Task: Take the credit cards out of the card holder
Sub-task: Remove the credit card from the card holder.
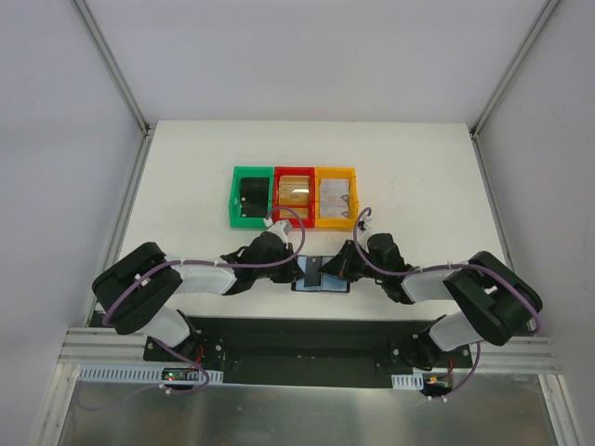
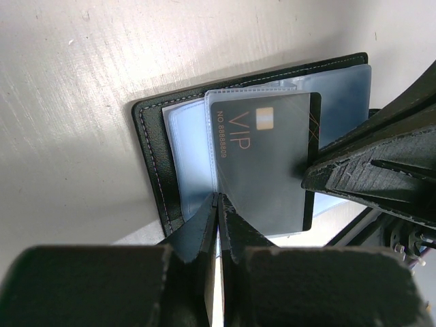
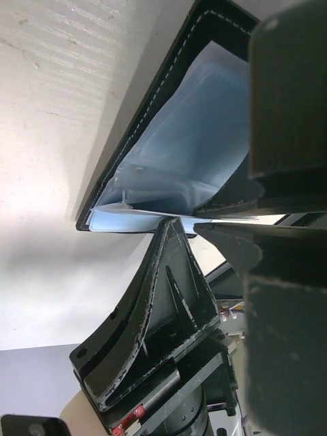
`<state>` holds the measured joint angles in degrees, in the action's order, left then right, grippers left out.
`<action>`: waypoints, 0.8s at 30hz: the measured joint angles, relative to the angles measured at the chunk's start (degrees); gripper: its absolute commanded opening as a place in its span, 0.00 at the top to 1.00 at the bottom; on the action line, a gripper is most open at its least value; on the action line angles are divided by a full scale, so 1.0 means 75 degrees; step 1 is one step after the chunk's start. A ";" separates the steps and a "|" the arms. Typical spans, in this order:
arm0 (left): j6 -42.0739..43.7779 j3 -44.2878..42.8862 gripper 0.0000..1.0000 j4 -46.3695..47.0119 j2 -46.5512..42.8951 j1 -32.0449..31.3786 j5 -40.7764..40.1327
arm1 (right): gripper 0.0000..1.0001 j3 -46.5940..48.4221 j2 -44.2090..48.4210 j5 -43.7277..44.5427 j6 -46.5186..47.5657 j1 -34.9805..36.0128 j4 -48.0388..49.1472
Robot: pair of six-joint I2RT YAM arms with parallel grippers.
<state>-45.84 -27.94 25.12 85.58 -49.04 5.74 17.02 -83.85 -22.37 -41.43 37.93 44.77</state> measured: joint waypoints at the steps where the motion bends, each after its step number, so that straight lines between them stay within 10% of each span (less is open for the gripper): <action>1: -0.0003 0.0000 1.00 0.0003 0.0003 0.0000 0.0000 | 0.93 0.0000 0.0000 -0.0003 0.0000 -0.0015 0.0000; 24: -0.0181 0.0023 1.00 0.0082 0.0041 0.0000 -0.0038 | 1.00 -0.0254 0.0085 -0.0117 -0.0017 -0.0230 0.0119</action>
<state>-47.20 -27.77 25.74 85.89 -49.04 5.45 15.11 -83.22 -23.24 -41.56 36.21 45.67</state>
